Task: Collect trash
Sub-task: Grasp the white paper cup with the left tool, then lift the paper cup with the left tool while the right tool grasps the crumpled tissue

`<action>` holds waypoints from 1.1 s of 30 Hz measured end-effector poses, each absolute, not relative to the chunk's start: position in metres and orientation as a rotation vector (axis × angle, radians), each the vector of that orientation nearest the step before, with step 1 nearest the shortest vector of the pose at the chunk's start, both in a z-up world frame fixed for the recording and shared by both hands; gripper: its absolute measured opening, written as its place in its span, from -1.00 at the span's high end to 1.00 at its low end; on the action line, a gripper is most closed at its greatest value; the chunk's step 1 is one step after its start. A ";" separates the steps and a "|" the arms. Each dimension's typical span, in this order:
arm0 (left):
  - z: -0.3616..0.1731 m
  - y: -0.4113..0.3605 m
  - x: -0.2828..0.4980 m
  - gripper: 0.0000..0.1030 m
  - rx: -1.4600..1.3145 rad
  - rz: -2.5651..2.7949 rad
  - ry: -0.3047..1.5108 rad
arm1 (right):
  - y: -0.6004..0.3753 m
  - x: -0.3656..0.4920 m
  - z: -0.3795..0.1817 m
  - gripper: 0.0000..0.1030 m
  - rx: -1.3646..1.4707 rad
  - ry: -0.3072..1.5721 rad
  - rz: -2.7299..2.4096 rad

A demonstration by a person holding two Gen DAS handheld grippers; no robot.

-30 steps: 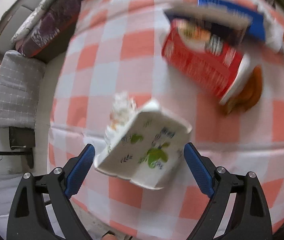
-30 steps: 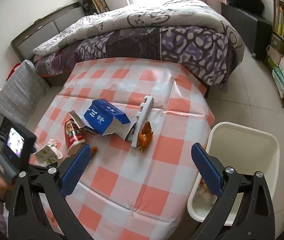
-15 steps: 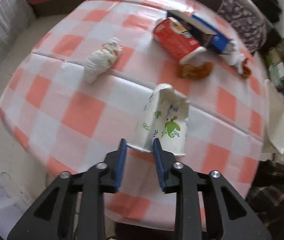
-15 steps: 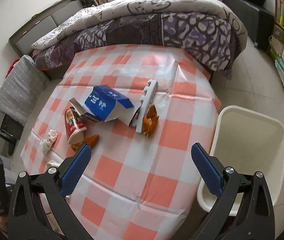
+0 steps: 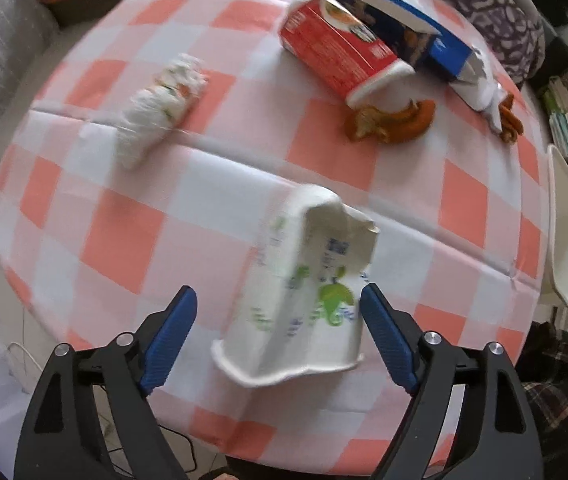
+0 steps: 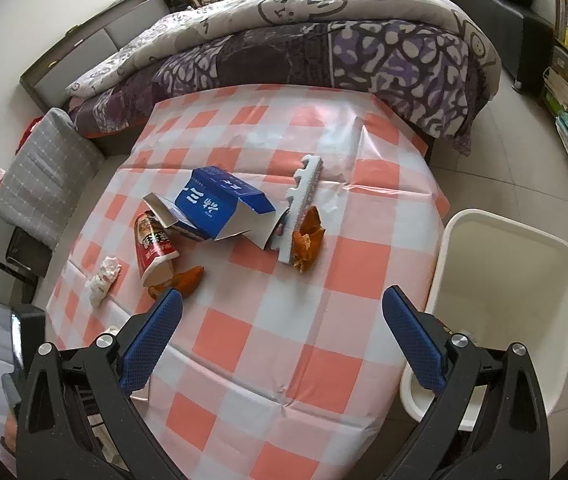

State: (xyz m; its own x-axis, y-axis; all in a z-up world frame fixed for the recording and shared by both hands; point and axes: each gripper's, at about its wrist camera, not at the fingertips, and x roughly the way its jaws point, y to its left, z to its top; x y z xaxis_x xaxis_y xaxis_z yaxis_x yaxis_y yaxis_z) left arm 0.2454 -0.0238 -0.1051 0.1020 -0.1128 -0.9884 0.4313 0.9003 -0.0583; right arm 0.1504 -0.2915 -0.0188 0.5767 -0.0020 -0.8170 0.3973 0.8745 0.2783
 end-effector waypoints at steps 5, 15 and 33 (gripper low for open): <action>-0.108 -0.032 0.237 -0.52 0.280 -0.401 1.401 | -0.292 0.150 -0.022 -0.86 0.481 0.953 -0.228; -0.087 -0.005 0.211 0.57 0.043 -0.370 1.310 | -0.282 0.158 -0.033 -0.86 0.462 0.991 -0.222; 0.061 0.136 0.178 0.58 -0.394 -0.173 0.822 | -0.155 0.238 -0.059 -0.84 0.464 1.000 -0.094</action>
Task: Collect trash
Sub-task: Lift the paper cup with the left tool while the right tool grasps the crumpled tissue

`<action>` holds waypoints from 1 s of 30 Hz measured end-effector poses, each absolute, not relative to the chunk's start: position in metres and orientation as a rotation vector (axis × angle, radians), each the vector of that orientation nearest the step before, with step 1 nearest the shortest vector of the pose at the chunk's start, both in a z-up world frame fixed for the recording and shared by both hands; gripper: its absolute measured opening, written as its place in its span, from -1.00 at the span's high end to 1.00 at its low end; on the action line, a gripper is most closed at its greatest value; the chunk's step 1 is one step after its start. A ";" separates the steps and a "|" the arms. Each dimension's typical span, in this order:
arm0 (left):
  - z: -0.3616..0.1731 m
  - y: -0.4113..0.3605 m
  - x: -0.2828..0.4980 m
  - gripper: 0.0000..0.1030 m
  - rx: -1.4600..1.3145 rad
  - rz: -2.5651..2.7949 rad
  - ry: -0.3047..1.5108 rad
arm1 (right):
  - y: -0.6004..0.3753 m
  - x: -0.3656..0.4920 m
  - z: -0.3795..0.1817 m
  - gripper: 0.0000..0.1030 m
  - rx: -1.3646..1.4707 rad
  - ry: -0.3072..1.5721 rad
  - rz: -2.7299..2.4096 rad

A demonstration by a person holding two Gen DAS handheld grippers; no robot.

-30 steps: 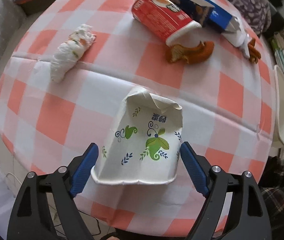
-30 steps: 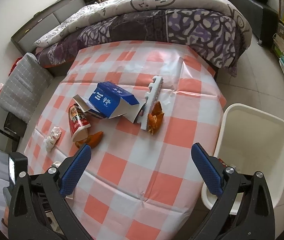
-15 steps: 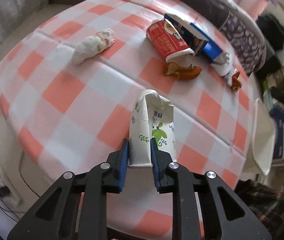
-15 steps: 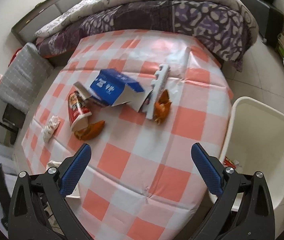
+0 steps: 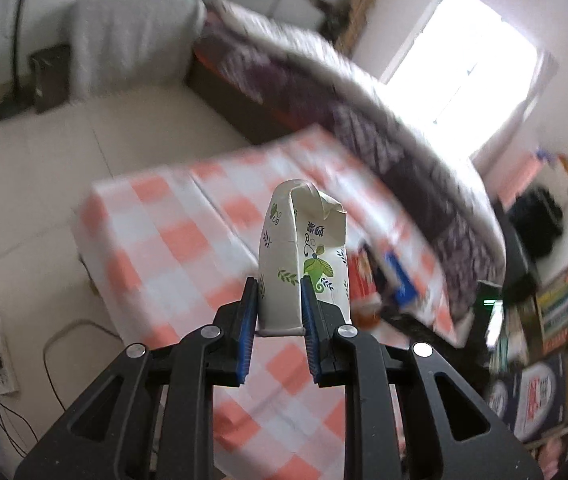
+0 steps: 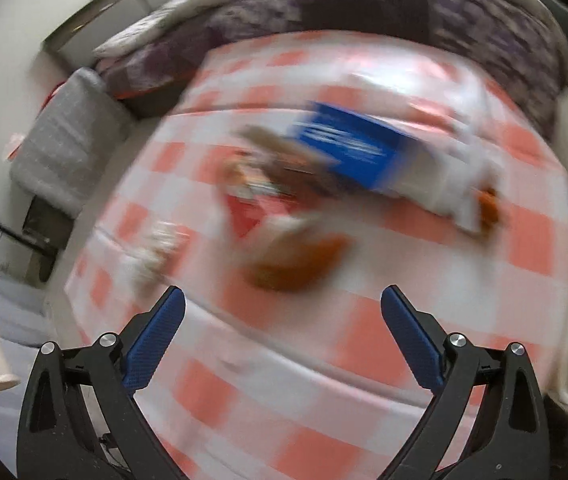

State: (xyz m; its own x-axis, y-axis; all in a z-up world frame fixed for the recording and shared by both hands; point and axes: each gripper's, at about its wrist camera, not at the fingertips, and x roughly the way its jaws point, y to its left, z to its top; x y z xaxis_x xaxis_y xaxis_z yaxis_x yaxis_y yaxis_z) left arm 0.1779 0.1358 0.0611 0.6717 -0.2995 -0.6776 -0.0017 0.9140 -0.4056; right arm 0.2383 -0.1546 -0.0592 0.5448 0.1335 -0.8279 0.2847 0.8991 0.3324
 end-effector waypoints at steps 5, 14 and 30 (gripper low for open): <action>0.092 0.180 0.166 0.58 -0.416 -0.055 0.688 | -0.082 0.298 -0.055 -0.82 0.416 1.025 -0.040; 0.099 0.197 0.159 0.57 -0.390 0.011 0.632 | -0.021 0.356 -0.106 -0.38 0.289 1.141 -0.117; 0.101 0.183 0.146 0.58 -0.357 -0.002 0.607 | -0.048 0.290 -0.039 0.20 0.194 0.905 0.015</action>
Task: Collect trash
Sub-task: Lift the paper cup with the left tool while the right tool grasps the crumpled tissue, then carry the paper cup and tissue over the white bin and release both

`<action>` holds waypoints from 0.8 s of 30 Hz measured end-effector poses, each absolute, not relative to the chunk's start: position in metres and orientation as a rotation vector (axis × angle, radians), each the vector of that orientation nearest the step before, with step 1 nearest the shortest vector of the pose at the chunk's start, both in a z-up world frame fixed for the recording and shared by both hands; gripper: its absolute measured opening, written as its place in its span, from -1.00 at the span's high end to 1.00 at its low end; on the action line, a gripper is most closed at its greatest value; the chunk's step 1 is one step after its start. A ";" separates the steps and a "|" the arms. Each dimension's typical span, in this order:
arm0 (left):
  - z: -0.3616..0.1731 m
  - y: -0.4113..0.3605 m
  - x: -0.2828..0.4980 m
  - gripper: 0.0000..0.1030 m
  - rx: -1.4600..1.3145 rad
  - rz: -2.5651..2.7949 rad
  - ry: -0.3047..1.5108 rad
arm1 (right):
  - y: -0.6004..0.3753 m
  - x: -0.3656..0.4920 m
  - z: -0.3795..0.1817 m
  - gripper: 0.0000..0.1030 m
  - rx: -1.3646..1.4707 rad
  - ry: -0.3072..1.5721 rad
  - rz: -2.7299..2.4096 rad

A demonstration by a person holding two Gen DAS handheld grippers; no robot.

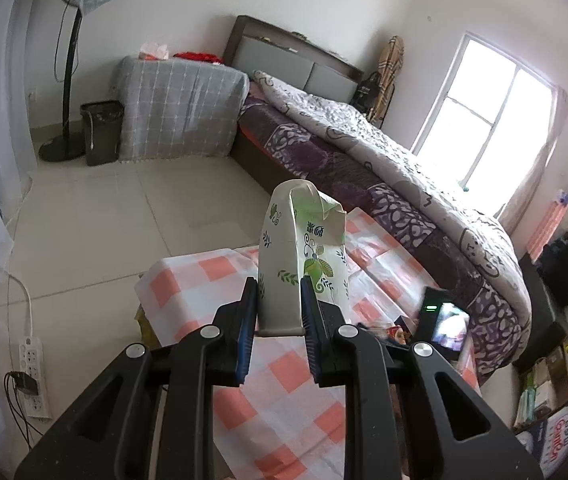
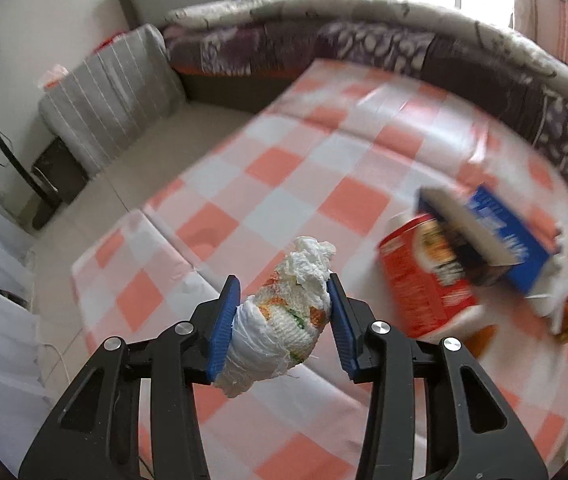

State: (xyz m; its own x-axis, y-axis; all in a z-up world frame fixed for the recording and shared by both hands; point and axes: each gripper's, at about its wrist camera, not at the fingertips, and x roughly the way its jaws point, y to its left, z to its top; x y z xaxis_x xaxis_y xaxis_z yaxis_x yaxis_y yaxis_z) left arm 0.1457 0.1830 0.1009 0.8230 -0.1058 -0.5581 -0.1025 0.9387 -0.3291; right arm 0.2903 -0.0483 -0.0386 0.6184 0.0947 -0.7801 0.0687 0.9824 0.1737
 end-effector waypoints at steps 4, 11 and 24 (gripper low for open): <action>0.100 0.167 0.144 0.58 -0.336 -0.026 0.599 | -0.074 0.265 -0.009 0.20 0.195 0.845 0.019; 0.094 0.136 0.143 0.57 -0.329 -0.089 0.625 | -0.119 0.220 0.019 0.20 0.186 0.781 -0.015; 0.076 0.056 0.141 0.57 -0.235 -0.194 0.680 | -0.243 0.134 0.025 0.19 0.273 0.755 -0.197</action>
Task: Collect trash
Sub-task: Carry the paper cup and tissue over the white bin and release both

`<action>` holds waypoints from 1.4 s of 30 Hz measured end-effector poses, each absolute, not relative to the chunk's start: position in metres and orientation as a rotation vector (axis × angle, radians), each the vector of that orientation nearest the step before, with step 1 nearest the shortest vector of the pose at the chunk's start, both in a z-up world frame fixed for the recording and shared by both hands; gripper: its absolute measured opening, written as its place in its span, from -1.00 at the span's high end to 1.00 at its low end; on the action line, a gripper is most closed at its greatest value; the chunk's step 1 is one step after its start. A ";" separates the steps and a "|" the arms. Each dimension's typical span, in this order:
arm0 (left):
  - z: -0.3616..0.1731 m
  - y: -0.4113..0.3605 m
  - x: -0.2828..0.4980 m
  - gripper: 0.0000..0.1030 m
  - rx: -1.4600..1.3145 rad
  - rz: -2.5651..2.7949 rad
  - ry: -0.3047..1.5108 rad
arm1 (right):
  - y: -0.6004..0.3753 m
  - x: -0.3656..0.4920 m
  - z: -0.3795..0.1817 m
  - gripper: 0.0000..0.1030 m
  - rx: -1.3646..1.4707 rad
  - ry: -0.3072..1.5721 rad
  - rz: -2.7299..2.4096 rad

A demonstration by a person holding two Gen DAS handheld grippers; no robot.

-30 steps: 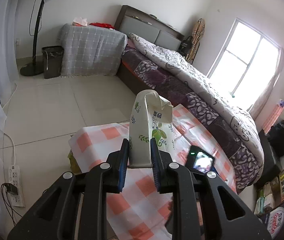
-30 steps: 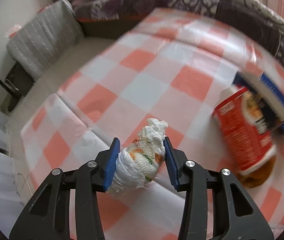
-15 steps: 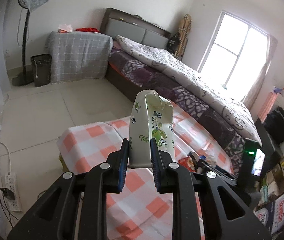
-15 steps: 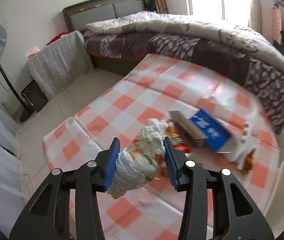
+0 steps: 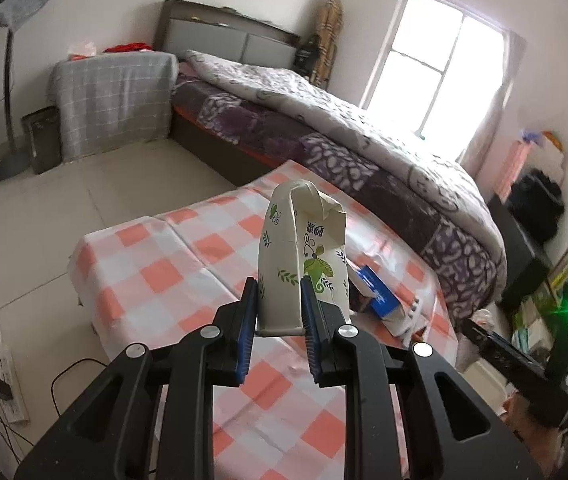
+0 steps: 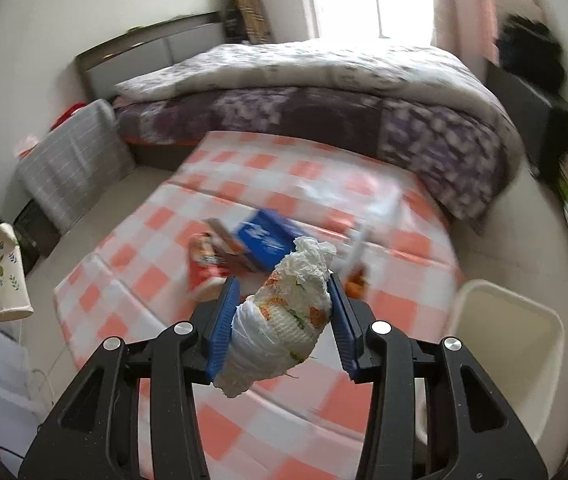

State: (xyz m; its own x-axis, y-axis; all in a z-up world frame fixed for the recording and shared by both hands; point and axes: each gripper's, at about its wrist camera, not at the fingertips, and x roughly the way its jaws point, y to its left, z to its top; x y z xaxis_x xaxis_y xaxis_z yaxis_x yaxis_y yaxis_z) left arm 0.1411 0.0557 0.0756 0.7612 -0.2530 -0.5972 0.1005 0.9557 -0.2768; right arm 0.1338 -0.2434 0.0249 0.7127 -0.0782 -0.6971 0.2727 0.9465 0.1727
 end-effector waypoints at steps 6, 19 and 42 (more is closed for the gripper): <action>0.066 0.016 0.139 0.58 -0.189 -0.247 0.707 | -0.314 0.104 -0.001 0.19 0.451 0.809 -0.301; 0.041 -0.097 0.124 0.57 -0.076 -0.445 0.780 | -0.411 0.060 -0.018 -0.44 0.665 0.849 -0.502; -0.036 -0.286 0.086 -0.28 -0.071 -0.851 1.075 | -0.493 0.010 0.008 -0.70 0.859 0.622 -0.640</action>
State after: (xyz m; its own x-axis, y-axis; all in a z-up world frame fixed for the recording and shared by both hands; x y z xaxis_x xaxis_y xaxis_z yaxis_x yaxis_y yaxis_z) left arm 0.0861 -0.2863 -0.0364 0.1988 -0.6401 -0.7421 0.5749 0.6894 -0.4407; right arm 0.0104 -0.4932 0.0082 0.6504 -0.2538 -0.7160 0.7231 0.4956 0.4812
